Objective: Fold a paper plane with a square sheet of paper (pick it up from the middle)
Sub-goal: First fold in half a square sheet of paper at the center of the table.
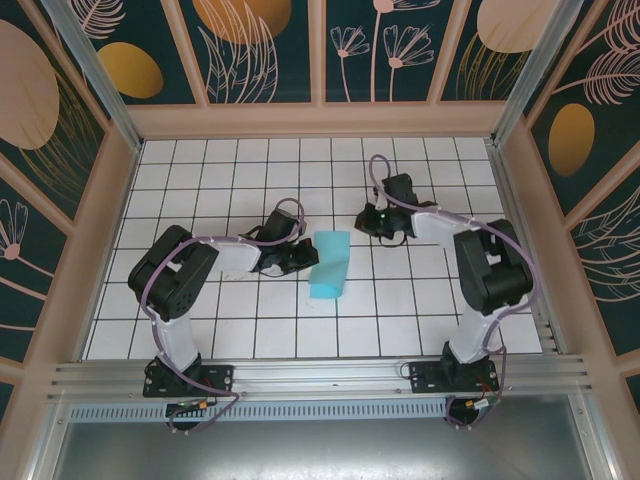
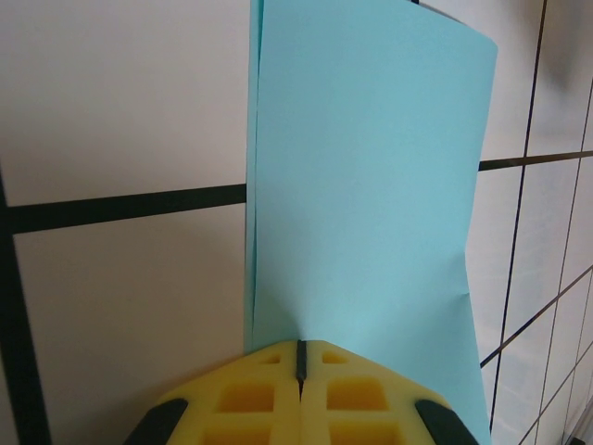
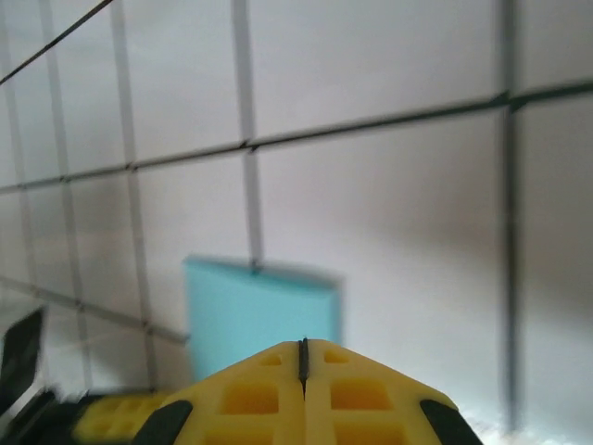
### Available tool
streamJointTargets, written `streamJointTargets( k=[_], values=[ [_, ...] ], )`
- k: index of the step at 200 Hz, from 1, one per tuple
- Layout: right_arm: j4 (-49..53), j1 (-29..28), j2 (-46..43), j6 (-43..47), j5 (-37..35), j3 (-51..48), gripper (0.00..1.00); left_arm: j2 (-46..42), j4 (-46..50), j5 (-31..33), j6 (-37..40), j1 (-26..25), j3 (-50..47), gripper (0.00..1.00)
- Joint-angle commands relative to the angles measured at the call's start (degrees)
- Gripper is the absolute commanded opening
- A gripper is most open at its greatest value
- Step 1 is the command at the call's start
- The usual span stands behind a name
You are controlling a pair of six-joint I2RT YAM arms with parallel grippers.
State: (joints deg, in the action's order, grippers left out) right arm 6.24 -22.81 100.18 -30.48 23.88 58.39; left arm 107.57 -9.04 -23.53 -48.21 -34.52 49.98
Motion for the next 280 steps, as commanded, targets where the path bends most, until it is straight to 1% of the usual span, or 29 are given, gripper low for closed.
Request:
streamJointTargets(
  k=[1,19,37,41,67,96,161,164,171,198,224,244,254,280],
  values=[
    [-0.75,-4.82,-2.58,-3.97,1.49,-4.59,0.0,6.29,12.32,10.43,1.3,-0.02,-4.2,0.0],
    [-2.71,-7.47,-3.21,-6.68,1.7,-7.48,0.0,6.27,11.81,10.52,1.66,-0.09,-4.01,0.0],
    [-4.23,-8.22,-3.4,-8.68,1.74,-9.18,0.0,6.35,11.11,10.58,2.04,-0.07,-3.84,0.0],
    [-4.57,-9.39,-3.34,-8.91,1.73,-9.33,0.0,6.4,11.01,10.61,2.13,-0.09,-3.79,0.0],
    [-4.86,-10.62,-2.11,-8.98,2.37,-9.58,0.0,6.5,10.12,10.52,2.19,-0.08,-3.48,0.0],
    [-3.31,-10.76,-0.77,-7.77,2.53,-9.91,0.0,6.65,10.0,10.65,2.4,-0.03,-3.13,0.0],
    [-3.62,-8.84,1.08,-4.29,3.19,-15.47,0.0,7.08,10.07,11.63,2.59,-0.09,-3.5,0.0],
    [-3.66,-7.26,0.92,-4.18,3.19,-15.76,0.0,7.08,10.06,11.74,2.59,-0.06,-3.59,0.0],
    [-3.63,-6.25,0.37,-4.07,3.13,-16.38,0.0,7.15,10.1,11.84,2.6,-0.09,-3.65,0.0],
    [-3.83,-5.05,-4.79,-3.89,2.95,-17.31,0.0,7.21,10.18,11.84,2.77,-0.1,-3.64,0.0],
    [-5.59,-6.64,-8.38,-4.47,5.7,-15.87,0.0,7.25,10.18,11.66,2.86,-0.05,-3.48,0.0],
    [-6.89,-8.22,-6.82,-5.4,7.85,-14.76,0.0,7.32,10.18,11.56,3.02,-0.09,-3.39,0.0],
    [-7.52,-10.17,-5.68,-5.79,8.29,-14.53,0.0,7.28,10.2,11.5,2.96,-0.05,-3.3,0.0],
    [-8.42,-11.63,-3.45,-6.3,8.94,-15.01,0.0,7.21,10.18,11.66,3.07,-0.03,-3.39,0.0]
  ],
)
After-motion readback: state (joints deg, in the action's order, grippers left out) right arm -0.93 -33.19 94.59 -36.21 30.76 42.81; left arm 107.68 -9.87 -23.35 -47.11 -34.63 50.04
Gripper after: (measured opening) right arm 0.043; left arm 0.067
